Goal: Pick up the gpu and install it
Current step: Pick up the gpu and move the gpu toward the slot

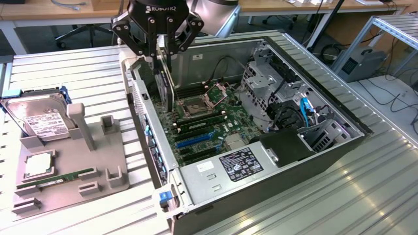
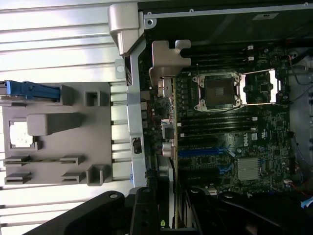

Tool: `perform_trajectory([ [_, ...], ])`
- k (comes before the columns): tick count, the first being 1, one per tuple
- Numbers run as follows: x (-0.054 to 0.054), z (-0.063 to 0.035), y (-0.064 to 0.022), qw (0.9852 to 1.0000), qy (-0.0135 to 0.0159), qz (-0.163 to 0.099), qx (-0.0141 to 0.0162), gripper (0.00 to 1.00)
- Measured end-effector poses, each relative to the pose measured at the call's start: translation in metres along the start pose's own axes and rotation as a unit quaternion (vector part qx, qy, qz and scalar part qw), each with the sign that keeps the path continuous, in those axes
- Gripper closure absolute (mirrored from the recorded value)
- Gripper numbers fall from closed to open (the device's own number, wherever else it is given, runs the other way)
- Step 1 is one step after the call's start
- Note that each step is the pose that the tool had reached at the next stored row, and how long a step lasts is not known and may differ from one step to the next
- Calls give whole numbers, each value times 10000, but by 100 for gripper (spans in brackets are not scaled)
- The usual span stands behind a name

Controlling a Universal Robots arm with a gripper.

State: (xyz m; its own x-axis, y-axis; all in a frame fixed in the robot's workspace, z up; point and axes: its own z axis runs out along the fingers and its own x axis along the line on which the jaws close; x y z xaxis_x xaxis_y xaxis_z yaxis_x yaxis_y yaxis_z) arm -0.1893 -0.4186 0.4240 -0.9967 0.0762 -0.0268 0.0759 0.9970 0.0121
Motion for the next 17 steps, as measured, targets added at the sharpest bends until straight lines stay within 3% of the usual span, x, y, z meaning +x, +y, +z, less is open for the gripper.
perform_trajectory([
  [17, -92, 15, 7, 10000, 0, 0, 7, 73],
])
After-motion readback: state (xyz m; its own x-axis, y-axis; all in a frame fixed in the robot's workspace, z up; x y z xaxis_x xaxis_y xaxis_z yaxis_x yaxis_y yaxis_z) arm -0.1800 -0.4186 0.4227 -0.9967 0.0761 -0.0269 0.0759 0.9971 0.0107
